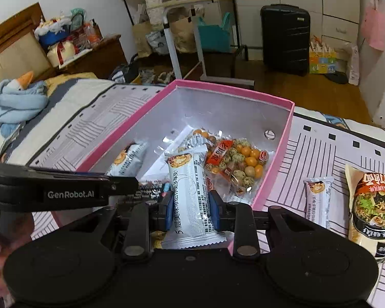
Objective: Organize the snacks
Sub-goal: 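Carry both white bars into the pink box and open both tools, then reach the left tool to the large noodle bag and grasp its edge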
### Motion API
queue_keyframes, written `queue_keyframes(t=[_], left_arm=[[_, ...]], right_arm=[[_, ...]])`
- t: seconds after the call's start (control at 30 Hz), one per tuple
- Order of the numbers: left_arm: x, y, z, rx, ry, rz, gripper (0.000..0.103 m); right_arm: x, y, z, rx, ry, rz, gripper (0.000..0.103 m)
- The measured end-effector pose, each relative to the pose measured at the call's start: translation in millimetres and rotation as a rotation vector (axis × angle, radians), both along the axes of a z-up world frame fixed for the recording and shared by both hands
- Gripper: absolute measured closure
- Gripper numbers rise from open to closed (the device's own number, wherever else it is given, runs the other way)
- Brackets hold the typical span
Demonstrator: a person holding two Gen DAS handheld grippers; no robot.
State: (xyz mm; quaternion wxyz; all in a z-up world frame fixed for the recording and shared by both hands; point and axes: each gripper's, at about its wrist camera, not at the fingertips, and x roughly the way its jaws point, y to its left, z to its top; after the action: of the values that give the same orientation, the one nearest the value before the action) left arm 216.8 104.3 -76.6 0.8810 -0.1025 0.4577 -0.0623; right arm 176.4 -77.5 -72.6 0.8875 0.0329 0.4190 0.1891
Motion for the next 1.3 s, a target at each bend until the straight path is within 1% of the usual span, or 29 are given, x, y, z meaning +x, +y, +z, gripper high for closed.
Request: queue_keyframes(t=[0.03,0.17,0.23,0.3,0.4,0.47,0.57,0.6,0.67,0.73,0.8,0.87,0.93,1.03,1.07,1.13,1.2,1.3], left_arm=[[-3.2,1.1,2.3,-0.003,-0.008,0.013,0.049],[-16.8,1.2,17.4,0.015,-0.045,-0.021,0.047],[-25.1,0.9,25.3,0.021,-0.047,-0.041,0.047],[-35.0,-3.0,34.4,0.026,-0.052,-0.08,0.047],[-50.2,-15.2,50.0,0.042,-0.073,-0.14,0.047],[-60.6,-27.0,62.4,0.057,-0.101,-0.184,0.047],[-73.3,-46.8,81.0,0.066,-0.135,-0.247,0.046],[-75.6,-53.7,85.8,0.067,-0.14,-0.265,0.045],[-78.1,-67.9,93.9,0.069,-0.149,-0.288,0.036],[-79.6,-83.3,101.0,0.068,-0.17,-0.312,0.035],[-79.1,-100.0,105.4,0.066,-0.183,-0.335,0.033],[-77.6,-118.5,107.2,0.06,-0.198,-0.353,0.025],[-76.5,-136.2,106.1,0.055,-0.214,-0.365,0.022],[-71.5,-163.5,98.9,0.048,-0.227,-0.383,0.02],[-68.4,-171.9,94.9,0.04,-0.229,-0.383,0.015],[-61.3,-185.2,84.5,0.007,-0.231,-0.369,0.012],[-52.7,-198.2,70.9,-0.02,-0.22,-0.353,0.012],[-37.9,-219.6,48.8,-0.043,-0.198,-0.346,0.012]], right_arm=[[-0.8,-0.8,0.4,0.011,0.002,0.001,0.057],[-3.1,-14.5,9.4,0.072,0.019,-0.005,0.056],[-11.0,-27.3,18.7,0.093,0.006,-0.004,0.056],[-21.1,-41.9,30.0,0.093,-0.014,0.01,0.056],[-35.8,-64.9,45.1,0.066,-0.039,0.04,0.056],[-46.3,-81.4,54.1,0.048,-0.061,0.056,0.056],[-64.8,-112.3,65.9,0.001,-0.107,0.071,0.052],[-70.5,-122.2,68.8,-0.013,-0.118,0.079,0.05],[-81.2,-140.1,74.4,-0.038,-0.138,0.079,0.047],[-90.0,-160.7,79.0,-0.053,-0.151,0.072,0.039],[-96.8,-180.6,81.9,-0.067,-0.164,0.069,0.034],[-101.6,-196.3,81.6,-0.091,-0.177,0.076,0.029],[-106.1,-210.0,78.4,-0.113,-0.205,0.086,0.018],[-108.4,-232.5,66.5,-0.122,-0.251,0.063,0.012],[-107.2,-240.2,60.9,-0.119,-0.257,0.052,0.011],[-102.0,-255.7,48.1,-0.101,-0.265,0.015,0.01],[-93.5,-270.0,35.9,-0.068,-0.261,-0.034,0.009],[-74.5,-293.3,13.7,0.022,-0.232,-0.124,0.008]])
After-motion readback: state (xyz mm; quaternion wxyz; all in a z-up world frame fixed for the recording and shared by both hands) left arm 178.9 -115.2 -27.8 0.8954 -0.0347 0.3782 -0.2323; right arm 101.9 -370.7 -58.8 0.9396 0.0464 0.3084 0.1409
